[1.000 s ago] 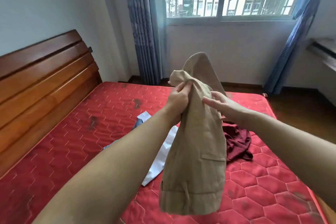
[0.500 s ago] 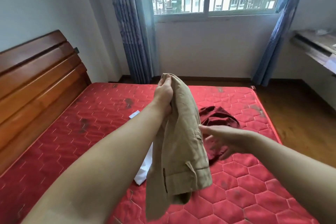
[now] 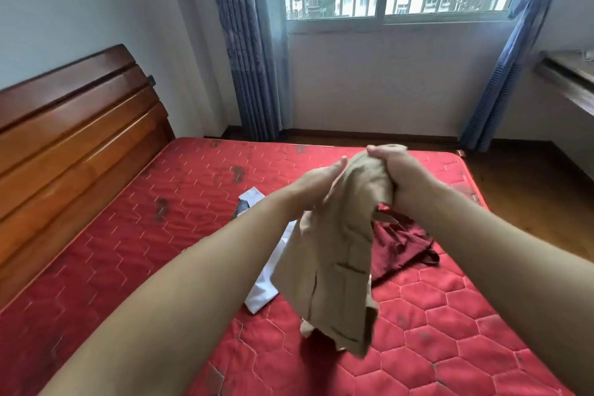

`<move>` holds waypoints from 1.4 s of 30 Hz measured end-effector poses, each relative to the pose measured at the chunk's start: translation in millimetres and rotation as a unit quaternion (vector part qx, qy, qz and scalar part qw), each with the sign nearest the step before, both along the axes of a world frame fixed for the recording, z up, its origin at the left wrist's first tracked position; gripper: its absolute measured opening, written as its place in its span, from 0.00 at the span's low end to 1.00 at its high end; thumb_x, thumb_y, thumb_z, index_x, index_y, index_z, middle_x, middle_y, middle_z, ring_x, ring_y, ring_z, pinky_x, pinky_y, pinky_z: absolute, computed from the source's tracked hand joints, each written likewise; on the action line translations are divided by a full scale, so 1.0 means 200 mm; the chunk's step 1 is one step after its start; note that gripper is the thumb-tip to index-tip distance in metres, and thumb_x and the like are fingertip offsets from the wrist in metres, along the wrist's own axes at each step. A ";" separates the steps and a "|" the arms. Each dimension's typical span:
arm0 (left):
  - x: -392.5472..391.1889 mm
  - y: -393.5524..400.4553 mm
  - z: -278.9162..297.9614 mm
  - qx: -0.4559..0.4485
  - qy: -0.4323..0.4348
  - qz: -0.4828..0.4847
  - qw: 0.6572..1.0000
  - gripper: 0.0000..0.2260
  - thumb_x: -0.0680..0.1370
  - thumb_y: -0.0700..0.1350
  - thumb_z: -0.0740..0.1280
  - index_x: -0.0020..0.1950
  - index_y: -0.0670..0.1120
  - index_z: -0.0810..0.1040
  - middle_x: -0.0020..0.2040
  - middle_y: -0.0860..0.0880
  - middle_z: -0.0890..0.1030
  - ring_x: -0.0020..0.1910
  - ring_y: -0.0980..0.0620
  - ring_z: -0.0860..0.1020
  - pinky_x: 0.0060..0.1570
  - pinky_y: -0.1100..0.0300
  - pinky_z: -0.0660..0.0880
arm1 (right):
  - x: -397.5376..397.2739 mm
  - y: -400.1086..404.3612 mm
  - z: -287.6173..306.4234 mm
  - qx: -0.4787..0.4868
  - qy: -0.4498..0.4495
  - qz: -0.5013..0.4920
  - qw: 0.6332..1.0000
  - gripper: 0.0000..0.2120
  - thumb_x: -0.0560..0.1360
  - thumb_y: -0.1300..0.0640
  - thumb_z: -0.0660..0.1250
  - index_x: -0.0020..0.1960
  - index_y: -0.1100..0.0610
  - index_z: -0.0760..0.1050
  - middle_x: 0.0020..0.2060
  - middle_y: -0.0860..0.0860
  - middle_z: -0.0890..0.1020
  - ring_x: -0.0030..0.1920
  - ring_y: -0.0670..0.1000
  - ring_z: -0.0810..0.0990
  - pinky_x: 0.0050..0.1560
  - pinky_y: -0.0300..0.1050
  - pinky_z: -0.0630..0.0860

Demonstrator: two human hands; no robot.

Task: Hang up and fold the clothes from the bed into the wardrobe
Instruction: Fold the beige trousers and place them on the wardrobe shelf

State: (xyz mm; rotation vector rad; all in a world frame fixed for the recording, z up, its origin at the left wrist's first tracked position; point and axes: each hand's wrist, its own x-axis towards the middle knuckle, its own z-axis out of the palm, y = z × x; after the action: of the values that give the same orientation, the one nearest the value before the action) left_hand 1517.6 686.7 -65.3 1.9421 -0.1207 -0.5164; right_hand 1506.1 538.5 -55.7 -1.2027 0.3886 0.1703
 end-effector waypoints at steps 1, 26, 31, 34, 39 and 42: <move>-0.03 0.00 0.03 -0.030 -0.002 -0.011 0.999 0.24 0.82 0.62 0.54 0.63 0.46 0.77 0.58 0.50 0.81 0.56 0.57 0.79 0.52 0.61 0.76 | 0.04 0.00 0.03 -0.006 0.003 -0.022 1.000 0.10 0.80 0.53 0.61 0.47 0.60 0.74 0.40 0.56 0.80 0.38 0.53 0.81 0.45 0.47 0.80; -0.06 -0.19 -0.23 -0.293 0.066 0.311 0.902 0.15 0.79 0.41 0.59 0.66 0.43 0.74 0.56 0.41 0.82 0.52 0.44 0.82 0.55 0.49 0.80 | -0.57 -0.13 -0.86 -0.497 0.020 0.266 0.826 0.18 0.58 0.43 0.68 0.45 0.51 0.78 0.38 0.45 0.83 0.40 0.46 0.82 0.40 0.43 0.79; -0.17 -0.15 -0.28 -0.211 0.021 0.272 0.939 0.26 0.73 0.29 0.54 0.66 0.48 0.70 0.46 0.47 0.78 0.40 0.49 0.78 0.36 0.58 0.77 | -0.63 -0.28 -1.02 -0.508 0.049 0.249 0.823 0.13 0.70 0.54 0.69 0.30 0.58 0.72 0.26 0.46 0.72 0.30 0.47 0.70 0.24 0.36 0.63; -0.27 -0.11 -0.32 -0.089 -0.002 0.207 0.974 0.30 0.74 0.32 0.57 0.74 0.51 0.63 0.56 0.47 0.77 0.50 0.46 0.79 0.39 0.57 0.75 | -0.66 -0.37 -0.99 -0.509 0.040 0.152 0.846 0.05 0.68 0.61 0.68 0.34 0.57 0.80 0.27 0.47 0.78 0.30 0.45 0.73 0.27 0.35 0.68; -0.41 0.00 -0.26 -0.021 0.000 0.144 0.989 0.32 0.75 0.33 0.60 0.76 0.52 0.58 0.57 0.46 0.75 0.48 0.45 0.77 0.32 0.60 0.73 | -0.67 -0.40 -0.71 -0.468 -0.071 -0.018 0.881 0.14 0.71 0.67 0.64 0.44 0.51 0.84 0.39 0.49 0.84 0.43 0.49 0.79 0.44 0.43 0.74; -0.51 0.06 -0.17 -0.040 -0.036 0.114 0.992 0.29 0.74 0.32 0.62 0.73 0.49 0.63 0.52 0.47 0.75 0.45 0.48 0.76 0.29 0.61 0.71 | -0.71 -0.33 -0.49 -0.493 -0.164 -0.035 0.854 0.14 0.72 0.68 0.64 0.50 0.56 0.84 0.45 0.48 0.81 0.50 0.49 0.78 0.53 0.42 0.73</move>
State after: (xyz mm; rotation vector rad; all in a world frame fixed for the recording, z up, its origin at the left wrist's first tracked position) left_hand 1415.3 698.9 -100.0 1.8680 0.0350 -0.2864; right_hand 1364.0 473.2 -154.6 -2.1893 0.2037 -0.3500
